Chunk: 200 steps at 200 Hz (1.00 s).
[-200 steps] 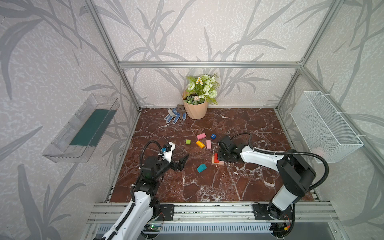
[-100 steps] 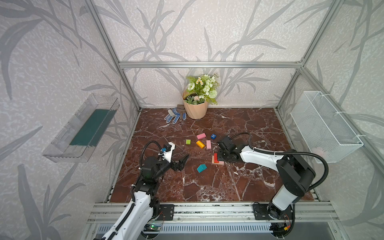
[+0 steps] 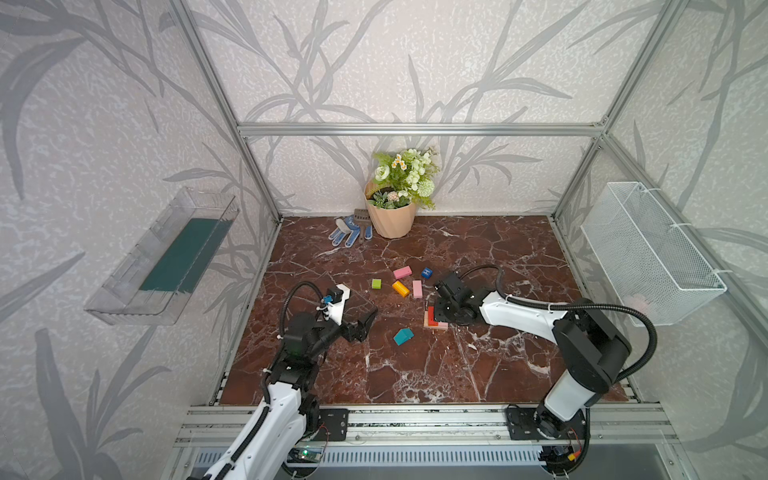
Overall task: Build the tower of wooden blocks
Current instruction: 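Lower the pink bar beside the red bar on the beige bars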
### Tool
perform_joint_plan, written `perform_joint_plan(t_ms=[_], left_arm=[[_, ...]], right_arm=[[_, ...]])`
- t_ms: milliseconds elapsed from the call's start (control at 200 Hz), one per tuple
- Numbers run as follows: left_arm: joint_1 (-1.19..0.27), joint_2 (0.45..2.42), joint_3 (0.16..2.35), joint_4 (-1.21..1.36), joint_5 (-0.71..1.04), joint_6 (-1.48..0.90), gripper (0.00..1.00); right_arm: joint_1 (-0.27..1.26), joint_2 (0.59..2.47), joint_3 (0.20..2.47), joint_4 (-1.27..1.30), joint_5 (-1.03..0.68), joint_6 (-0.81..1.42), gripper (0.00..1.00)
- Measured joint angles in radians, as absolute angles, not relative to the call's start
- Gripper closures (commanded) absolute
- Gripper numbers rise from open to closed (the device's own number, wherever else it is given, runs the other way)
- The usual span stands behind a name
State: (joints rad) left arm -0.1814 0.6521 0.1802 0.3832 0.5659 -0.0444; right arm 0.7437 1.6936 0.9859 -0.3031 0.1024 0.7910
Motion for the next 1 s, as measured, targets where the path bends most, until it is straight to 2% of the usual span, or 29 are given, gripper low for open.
perform_joint_plan(t_ms=[485,720,1000], left_arm=[[-0.181,0.652,0.180,0.383,0.566,-0.044,0.01],[-0.181,0.652,0.180,0.383,0.566,-0.044,0.01],[-0.181,0.652,0.180,0.383,0.566,-0.044,0.01]], right_arm=[[0.778,1.694,0.986,-0.296,0.114,0.796,0.43],[0.778,1.689,0.986,-0.297,0.141,0.801,0.35],[0.783,1.688,0.986,-0.300,0.149,0.799,0.36]])
